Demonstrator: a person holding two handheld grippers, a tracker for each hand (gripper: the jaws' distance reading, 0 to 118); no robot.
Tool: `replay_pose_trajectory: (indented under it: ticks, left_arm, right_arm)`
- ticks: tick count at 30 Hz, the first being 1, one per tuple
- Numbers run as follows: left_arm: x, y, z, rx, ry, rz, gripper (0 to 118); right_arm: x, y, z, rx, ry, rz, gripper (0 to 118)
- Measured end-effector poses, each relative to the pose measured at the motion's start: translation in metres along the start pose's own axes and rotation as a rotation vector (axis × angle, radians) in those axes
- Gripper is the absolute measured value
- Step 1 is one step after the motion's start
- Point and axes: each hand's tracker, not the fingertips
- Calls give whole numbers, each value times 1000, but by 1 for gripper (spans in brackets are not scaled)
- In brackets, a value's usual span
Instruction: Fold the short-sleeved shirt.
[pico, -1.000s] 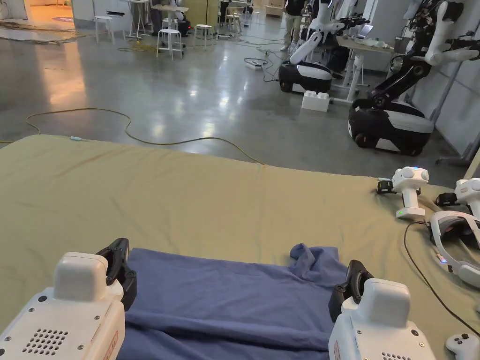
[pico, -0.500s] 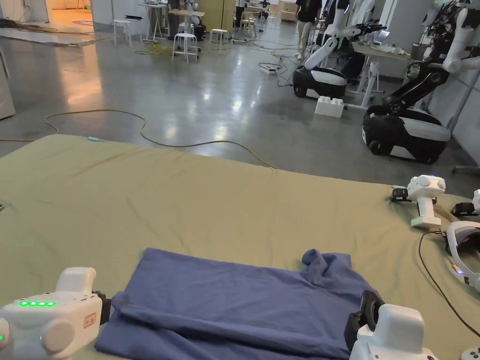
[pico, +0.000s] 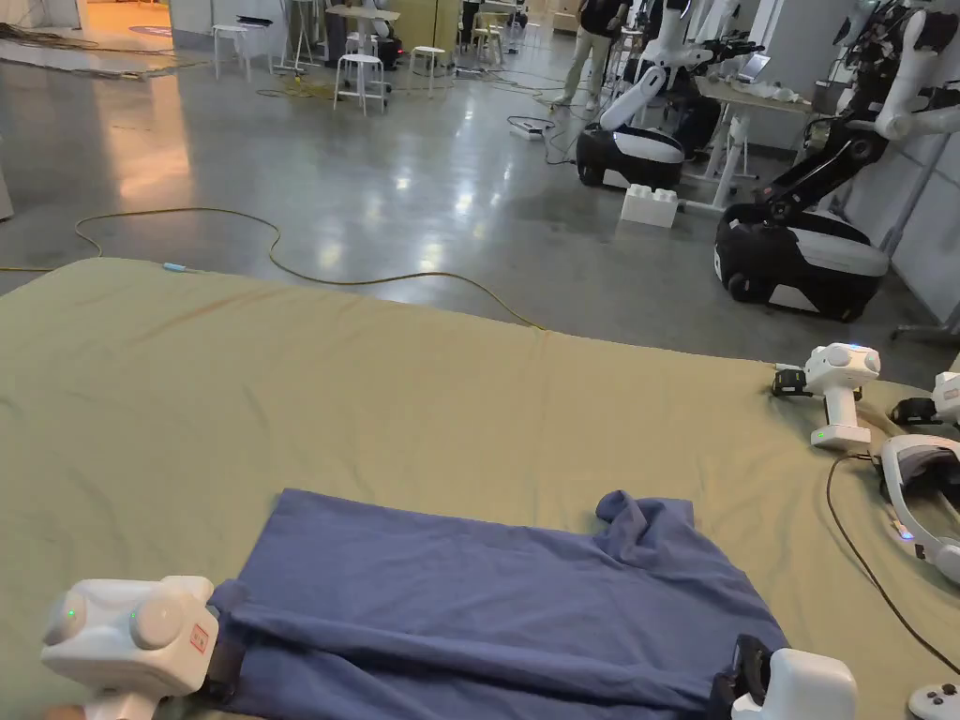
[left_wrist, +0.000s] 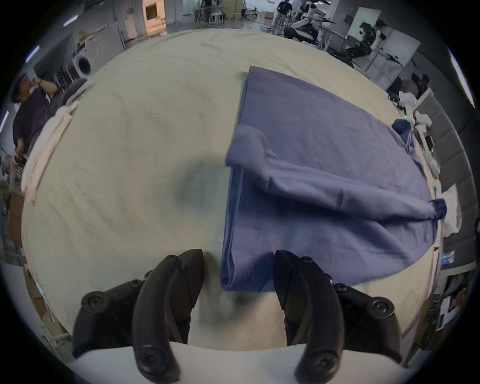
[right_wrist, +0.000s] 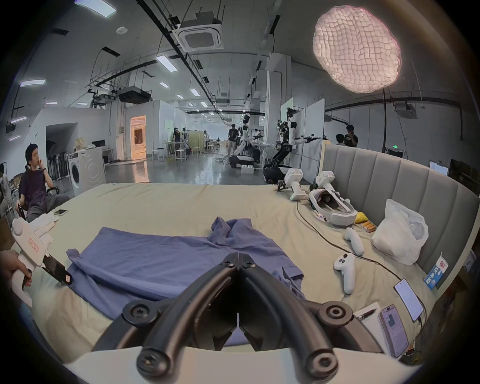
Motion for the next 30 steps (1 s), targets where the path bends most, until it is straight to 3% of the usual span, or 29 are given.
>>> replay_pose_trajectory:
  ticks: [2,5,8,10,12,14,19,24,28,29,30]
  left_arm:
    - [11,-2,6,0,40,8,59]
    - [27,-9,17,24,39,-65,13]
    - [44,-21,26,24,55,-161,8]
    - [41,-26,38,41,32,-134,8]
    - [25,-21,36,48,2,-99,8]
    - [18,-24,45,76,32,-100,8]
    - [1,-23,49,107,-11,-80,8]
    - [4,-22,43,122,-3,-97,8]
    - [5,-25,37,124,0,-88,8]
    - [5,-26,35,122,0,-83,8]
    - [4,-26,34,122,0,-80,8]
  right_arm:
    - [5,-4,0,-13,-10,12,0]
    - [17,-10,-4,-48,-33,12,0]
    - [36,-16,-19,-157,-61,2,1]
    - [53,-20,-32,-245,-73,14,22]
    - [75,-25,-48,-339,-68,13,57]
    - [96,-31,-65,-442,-54,-3,64]
    - [130,-49,-102,-643,-15,-39,64]
    - [134,-75,-133,-810,71,-72,64]
    - [125,-82,-132,-779,51,-45,58]
    - [123,-81,-131,-773,47,-35,45]
    - [121,-80,-130,-761,54,-20,13]
